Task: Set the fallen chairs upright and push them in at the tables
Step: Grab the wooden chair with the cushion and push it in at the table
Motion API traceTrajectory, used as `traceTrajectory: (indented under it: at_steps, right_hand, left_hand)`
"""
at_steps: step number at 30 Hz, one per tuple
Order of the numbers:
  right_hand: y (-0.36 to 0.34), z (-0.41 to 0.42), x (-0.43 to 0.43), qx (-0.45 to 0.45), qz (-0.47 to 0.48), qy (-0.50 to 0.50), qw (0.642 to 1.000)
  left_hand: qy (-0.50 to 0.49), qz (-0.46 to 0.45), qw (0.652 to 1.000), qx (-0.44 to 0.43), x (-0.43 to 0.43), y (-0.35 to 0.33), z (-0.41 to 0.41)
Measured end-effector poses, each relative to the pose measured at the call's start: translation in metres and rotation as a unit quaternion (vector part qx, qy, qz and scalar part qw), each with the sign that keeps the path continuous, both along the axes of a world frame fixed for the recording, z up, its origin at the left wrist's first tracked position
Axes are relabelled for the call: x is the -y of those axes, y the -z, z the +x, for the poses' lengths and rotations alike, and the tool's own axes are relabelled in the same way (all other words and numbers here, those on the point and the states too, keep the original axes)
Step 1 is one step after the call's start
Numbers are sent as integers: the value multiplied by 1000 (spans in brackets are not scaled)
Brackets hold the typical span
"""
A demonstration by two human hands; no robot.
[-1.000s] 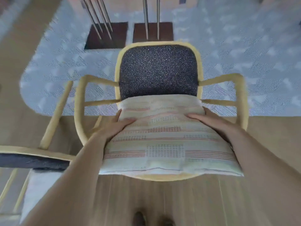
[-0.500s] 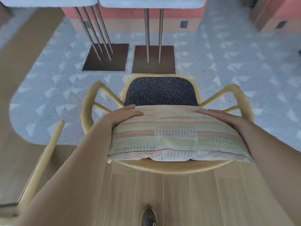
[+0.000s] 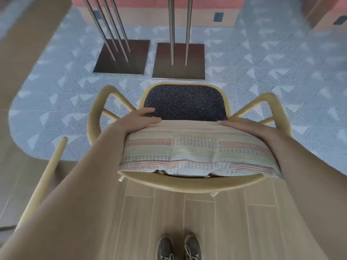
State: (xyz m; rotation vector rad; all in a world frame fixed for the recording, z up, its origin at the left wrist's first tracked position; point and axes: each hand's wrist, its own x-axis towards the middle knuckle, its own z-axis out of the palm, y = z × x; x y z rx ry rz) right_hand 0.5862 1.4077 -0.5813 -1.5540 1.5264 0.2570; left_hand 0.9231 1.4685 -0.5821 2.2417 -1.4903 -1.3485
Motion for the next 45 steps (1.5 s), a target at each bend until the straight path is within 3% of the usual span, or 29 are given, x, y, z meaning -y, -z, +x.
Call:
traceTrajectory:
  at_steps: [2, 4, 7, 11, 15, 19, 20, 22, 24, 26, 32, 45]
  right_hand:
    - [-21, 8, -10, -8, -88, -26, 996]
    - [-46, 30, -30, 6, -114, -78, 990]
    - [-54, 62, -71, -43, -186, -180, 965]
    - [-47, 64, -121, -95, -317, -199, 922]
    - [-42, 44, -171, -36, -389, -169, 905]
    - [-43, 30, -193, -59, -526, -208, 823]
    - [-43, 30, -195, -60, -528, -226, 816]
    - [-45, 36, -196, -62, -479, -248, 840]
    - [-44, 44, -191, -92, -406, -252, 874]
    - [-41, 52, -177, -140, -358, -267, 884]
    - [-32, 58, -152, -160, -384, -350, 839]
    - [-34, 87, 23, -137, -394, -361, 834]
  left_hand:
    - [-11, -114, 993, 29, -9, -10, -11]
    - [12, -180, 983, 30, -20, -23, -31]
    - [77, -188, 978, 44, -44, -32, -61]
    - [115, -196, 967, 117, -83, -37, -68]
    - [195, -306, 915, 179, -145, -39, -64]
    - [226, -341, 874, 264, -176, -35, -66]
    - [235, -359, 860, 277, -176, -35, -68]
    - [261, -354, 852, 285, -169, -33, -73]
    - [271, -285, 869, 300, -160, -31, -77]
    - [267, -225, 873, 341, -149, -29, -77]
    - [338, -217, 827, 393, -125, -23, -62]
    - [308, -237, 833, 394, 41, -20, -36]
